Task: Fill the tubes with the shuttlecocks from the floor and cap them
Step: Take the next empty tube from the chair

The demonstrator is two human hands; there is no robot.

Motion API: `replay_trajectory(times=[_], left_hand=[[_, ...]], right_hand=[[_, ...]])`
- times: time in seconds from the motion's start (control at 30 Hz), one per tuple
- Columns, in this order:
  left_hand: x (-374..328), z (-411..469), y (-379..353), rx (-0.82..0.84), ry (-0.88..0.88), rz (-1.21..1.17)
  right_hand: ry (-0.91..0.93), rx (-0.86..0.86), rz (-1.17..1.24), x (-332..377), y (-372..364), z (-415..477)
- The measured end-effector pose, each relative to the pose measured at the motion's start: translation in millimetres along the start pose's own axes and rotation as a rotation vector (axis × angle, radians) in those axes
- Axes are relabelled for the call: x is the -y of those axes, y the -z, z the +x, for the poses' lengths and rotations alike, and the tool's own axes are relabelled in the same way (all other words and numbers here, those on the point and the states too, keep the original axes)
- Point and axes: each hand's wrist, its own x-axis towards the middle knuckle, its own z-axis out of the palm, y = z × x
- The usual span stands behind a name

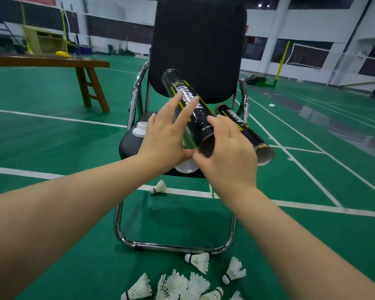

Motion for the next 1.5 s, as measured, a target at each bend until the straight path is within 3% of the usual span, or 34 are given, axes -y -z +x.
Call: replay_trajectory(times=[0.13,0.3,0.5,0.63,0.8,1.5], left_hand=[[2,-10,34,-0.124,-0.334,0.027],[22,-68,91,-0.074,-0.464,0.125],[62,-185,119,0.048,-0.273,0.177],[83,-257,106,0.159,-0.112,0.168],[98,-321,73,0.281,-0.011,0.141],[101,-419,7,0.58,0.098,0.097]], right_hand=[[-0.076,0.032,0.268,35,26,-8],[-0.003,0.215,0.549,79,38,-40],[0.055,0.476,0.693,143,3,-106],[0.02,0.697,0.739,165,-24,-153],[-0.039,0.853,0.764,167,-58,-213],[-0.334,1.092,0.796,149,-90,-333]])
